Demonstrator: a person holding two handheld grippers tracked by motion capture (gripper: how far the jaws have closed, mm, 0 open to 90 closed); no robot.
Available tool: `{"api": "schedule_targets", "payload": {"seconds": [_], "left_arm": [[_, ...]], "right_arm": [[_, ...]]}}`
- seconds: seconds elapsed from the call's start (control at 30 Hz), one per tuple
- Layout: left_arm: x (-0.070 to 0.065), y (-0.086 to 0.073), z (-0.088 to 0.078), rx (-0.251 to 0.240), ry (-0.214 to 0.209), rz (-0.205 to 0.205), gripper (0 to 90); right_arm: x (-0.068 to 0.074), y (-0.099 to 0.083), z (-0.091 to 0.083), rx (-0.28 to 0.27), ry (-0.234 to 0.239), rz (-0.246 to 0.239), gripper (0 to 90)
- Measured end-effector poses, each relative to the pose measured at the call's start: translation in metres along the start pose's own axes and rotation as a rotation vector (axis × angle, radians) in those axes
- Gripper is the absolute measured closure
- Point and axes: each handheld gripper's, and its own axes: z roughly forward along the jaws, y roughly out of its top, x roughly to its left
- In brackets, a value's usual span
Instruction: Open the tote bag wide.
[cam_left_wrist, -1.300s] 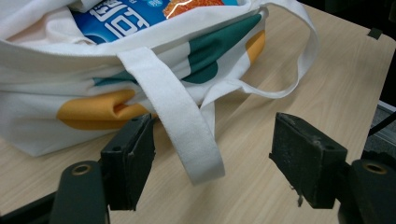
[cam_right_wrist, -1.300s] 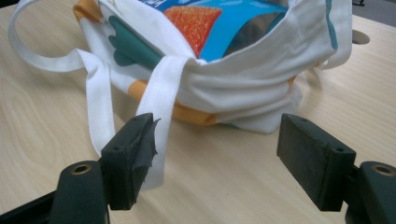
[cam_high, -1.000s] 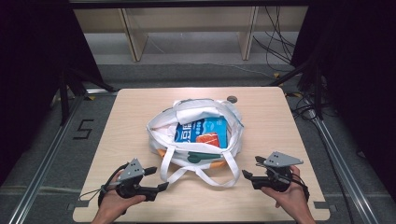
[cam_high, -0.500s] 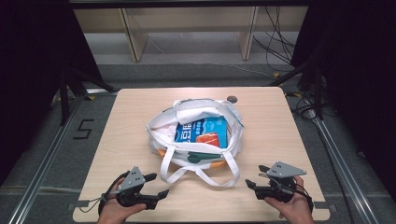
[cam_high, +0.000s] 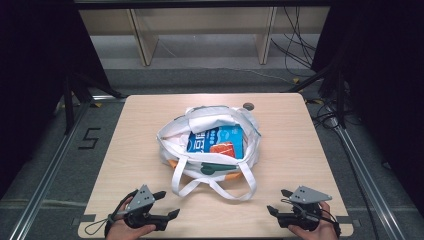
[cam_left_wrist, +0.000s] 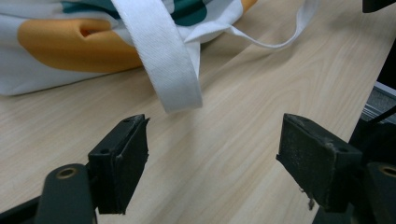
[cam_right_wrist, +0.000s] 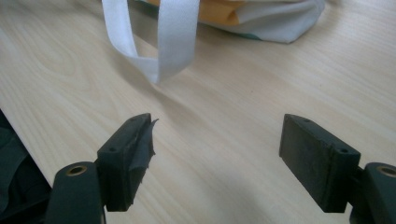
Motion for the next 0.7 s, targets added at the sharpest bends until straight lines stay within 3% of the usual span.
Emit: {"api": "schedule_targets", "payload": {"seconds": [0.07, 0.17, 0.2, 0.27, 0.33, 0.47, 0.53, 0.6, 0.7], "left_arm": [[-0.004, -0.002, 0.002, -0.010, -0.004, -0.018, 23.0], [-0.003, -0.002, 0.003, 0.001, -0.006, -0.001, 22.5], [-0.003, -0.002, 0.003, 0.001, -0.007, -0.002, 22.6], [-0.003, -0.003, 0.003, 0.001, -0.002, -0.006, 22.3], [-0.001, -0.003, 0.003, 0.008, -0.001, 0.004, 22.2], [-0.002, -0.003, 0.004, -0.005, -0.003, -0.017, 22.1], [0.001, -0.003, 0.003, 0.009, 0.003, 0.029, 22.0], [-0.001, -0.004, 0.004, 0.001, 0.006, -0.010, 22.0], [-0.001, -0.004, 0.004, -0.001, 0.006, -0.015, 22.0]], "right_arm": [[0.000, -0.004, -0.001, 0.008, 0.006, 0.009, 27.1], [0.000, -0.009, -0.002, 0.004, 0.002, -0.002, 27.1], [0.003, -0.010, -0.003, 0.012, 0.004, 0.032, 27.1], [0.001, -0.012, -0.004, 0.005, -0.002, -0.001, 27.1], [0.001, -0.013, -0.004, 0.007, 0.007, 0.006, 27.1], [0.002, -0.013, -0.004, 0.016, 0.004, -0.001, 27.1], [0.001, -0.014, -0.003, 0.019, 0.006, 0.004, 27.1], [0.000, -0.014, -0.002, 0.008, -0.003, -0.002, 27.1], [0.001, -0.014, -0.003, 0.018, -0.004, 0.003, 27.1]]}}
